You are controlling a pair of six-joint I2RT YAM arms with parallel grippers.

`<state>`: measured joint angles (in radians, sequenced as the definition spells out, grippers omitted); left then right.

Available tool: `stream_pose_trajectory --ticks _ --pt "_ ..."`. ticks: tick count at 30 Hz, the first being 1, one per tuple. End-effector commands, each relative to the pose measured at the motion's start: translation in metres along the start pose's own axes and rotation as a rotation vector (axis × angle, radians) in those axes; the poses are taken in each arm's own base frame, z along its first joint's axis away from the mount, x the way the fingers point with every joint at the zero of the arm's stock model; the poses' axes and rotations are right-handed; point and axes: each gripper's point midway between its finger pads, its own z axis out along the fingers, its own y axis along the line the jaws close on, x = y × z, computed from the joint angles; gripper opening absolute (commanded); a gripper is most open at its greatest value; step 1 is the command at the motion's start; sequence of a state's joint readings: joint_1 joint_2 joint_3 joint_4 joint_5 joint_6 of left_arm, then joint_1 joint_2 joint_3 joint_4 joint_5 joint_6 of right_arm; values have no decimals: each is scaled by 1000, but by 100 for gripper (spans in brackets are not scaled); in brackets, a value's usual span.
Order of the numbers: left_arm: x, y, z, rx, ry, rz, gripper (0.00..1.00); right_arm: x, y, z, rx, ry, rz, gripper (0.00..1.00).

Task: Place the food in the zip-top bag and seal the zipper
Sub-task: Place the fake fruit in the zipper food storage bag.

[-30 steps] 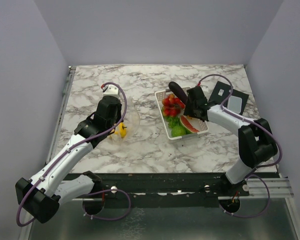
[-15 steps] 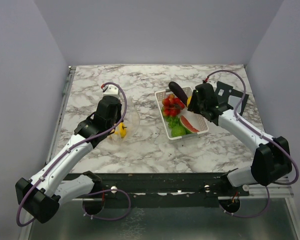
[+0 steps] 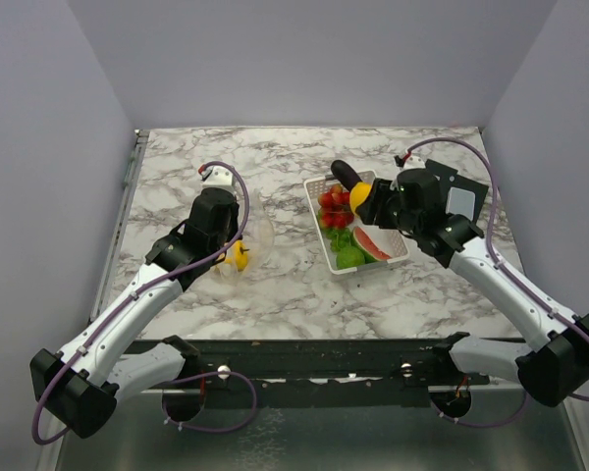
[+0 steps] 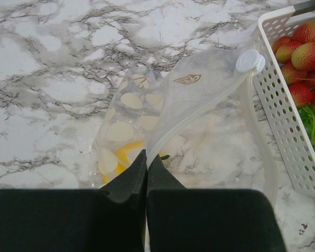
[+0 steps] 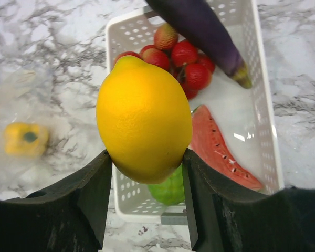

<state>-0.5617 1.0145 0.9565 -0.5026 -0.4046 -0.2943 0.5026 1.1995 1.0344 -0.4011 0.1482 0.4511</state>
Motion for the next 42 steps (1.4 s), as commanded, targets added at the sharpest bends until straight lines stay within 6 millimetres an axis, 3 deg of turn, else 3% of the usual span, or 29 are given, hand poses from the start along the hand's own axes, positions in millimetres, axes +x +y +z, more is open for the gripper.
stream_pose_trajectory --ticks 1,7,15,23,33,42 --pt "1 0 0 12 -6 -2 0 7 23 -19 -109 26 -40 16" --pt "1 1 0 9 -5 -4 0 13 53 -36 -215 34 -89 16" --pt "2 1 1 6 -3 -2 0 27 108 -58 -416 88 -150 16" --pt "2 0 1 13 -1 -1 0 39 146 -74 -545 123 -191 16" --pt "1 0 0 14 -3 -3 0 43 189 -81 -644 149 -223 17" --pt "2 -1 0 17 -3 -3 0 51 224 -62 -665 194 -232 17"
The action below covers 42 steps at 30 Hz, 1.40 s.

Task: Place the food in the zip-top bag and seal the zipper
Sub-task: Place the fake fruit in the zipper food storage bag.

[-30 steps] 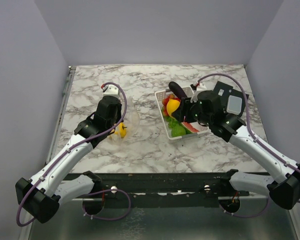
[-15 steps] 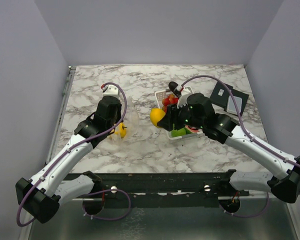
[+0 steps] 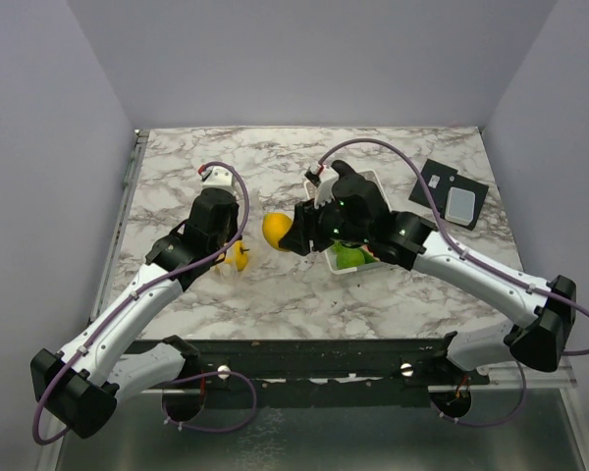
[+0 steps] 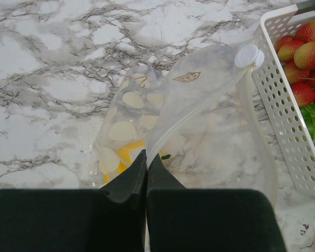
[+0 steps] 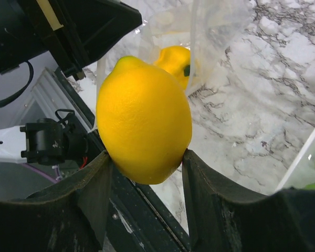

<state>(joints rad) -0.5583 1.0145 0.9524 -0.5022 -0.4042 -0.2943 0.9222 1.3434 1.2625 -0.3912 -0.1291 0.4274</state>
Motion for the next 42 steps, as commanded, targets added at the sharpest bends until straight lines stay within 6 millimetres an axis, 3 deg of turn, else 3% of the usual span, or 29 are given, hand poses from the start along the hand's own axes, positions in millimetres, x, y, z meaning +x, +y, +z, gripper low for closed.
stream_pose_trajectory --ticks 1,9,22,30,38,42 --pt "0 -2 -1 22 -6 -3 0 -8 17 19 -45 9 -2 17" --pt "0 -3 -1 27 -6 -5 0 -12 17 52 15 64 34 19" --pt "0 -4 -2 33 -7 -5 0 2 -12 94 162 122 82 20" --pt "0 -4 -2 35 -5 -4 0 -6 -34 111 290 70 107 25" --pt "1 -5 -1 40 -2 -4 0 -25 -41 128 345 7 123 42" --pt "1 -6 -1 42 -1 -4 0 -34 -38 138 335 -14 133 57"
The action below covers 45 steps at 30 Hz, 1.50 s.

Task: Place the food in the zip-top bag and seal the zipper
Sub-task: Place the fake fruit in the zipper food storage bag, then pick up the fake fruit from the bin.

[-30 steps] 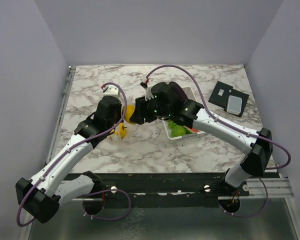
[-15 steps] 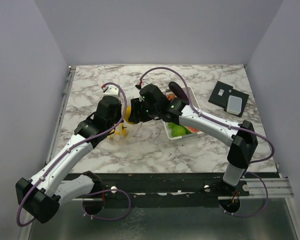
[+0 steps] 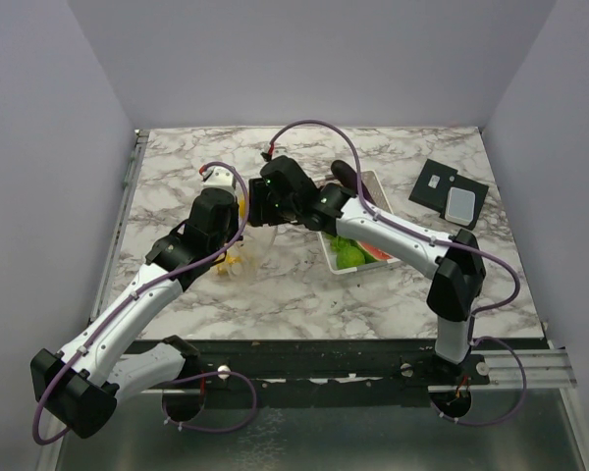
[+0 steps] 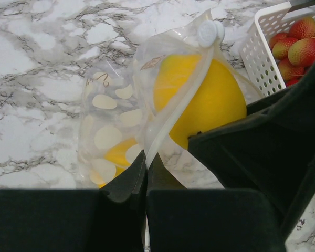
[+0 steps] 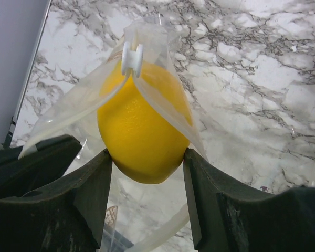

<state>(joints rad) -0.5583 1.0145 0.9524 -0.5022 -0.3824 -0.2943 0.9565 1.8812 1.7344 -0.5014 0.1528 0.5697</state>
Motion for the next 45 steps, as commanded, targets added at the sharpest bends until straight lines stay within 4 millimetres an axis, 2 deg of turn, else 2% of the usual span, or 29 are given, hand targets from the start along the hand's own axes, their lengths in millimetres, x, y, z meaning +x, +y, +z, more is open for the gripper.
stream_pose_trajectory --ticks 1,4,7,13,20,27,37,45 --pt "0 -2 -1 22 -7 -4 0 -14 6 12 21 -50 22 61" --pt "0 -3 -1 24 -6 -4 0 -14 11 15 0 -46 29 72" --pt "0 -2 -1 23 -4 -3 0 -13 13 14 -17 -46 31 78" --pt "1 -2 0 20 -2 -3 0 -10 10 4 -22 -47 26 79" --pt "1 -1 2 9 0 -2 0 -7 4 -19 -33 -49 12 79" --pt "2 0 2 6 2 -1 0 -2 -4 -51 -53 -67 4 78" --pt "3 0 2 5 1 -1 0 -5 -58 -93 147 -135 -66 78" --pt "3 1 2 3 2 -1 0 -4 -107 -111 292 -132 -94 77"
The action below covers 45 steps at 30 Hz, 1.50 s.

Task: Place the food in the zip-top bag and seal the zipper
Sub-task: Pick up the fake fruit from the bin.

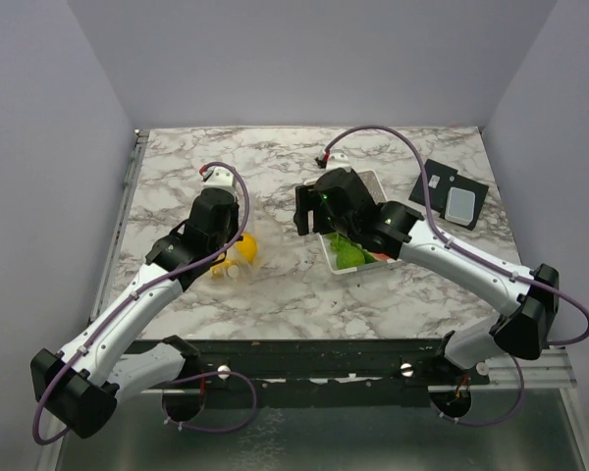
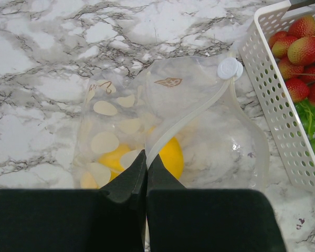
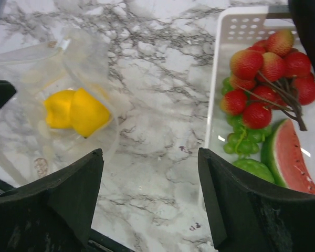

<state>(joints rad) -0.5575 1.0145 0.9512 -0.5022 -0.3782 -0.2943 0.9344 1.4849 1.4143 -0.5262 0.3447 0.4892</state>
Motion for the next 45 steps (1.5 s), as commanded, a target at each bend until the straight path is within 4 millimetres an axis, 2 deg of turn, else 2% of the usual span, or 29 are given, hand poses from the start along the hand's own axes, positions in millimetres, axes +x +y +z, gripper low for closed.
stream_pose_trajectory --ticks 1,10,15,20,32,45 --pt "3 1 2 0 0 0 0 7 -47 -7 148 17 -50 77" --pt "3 1 2 1 2 0 0 28 -111 5 244 77 15 77" --pt "3 1 2 2 3 1 0 42 -134 19 260 103 65 77" --pt "4 0 3 3 5 2 0 45 -152 34 282 115 103 78" --pt "6 0 5 0 14 5 0 41 -177 73 276 134 160 72" --pt "8 0 7 -2 23 12 0 41 -173 104 210 154 187 59"
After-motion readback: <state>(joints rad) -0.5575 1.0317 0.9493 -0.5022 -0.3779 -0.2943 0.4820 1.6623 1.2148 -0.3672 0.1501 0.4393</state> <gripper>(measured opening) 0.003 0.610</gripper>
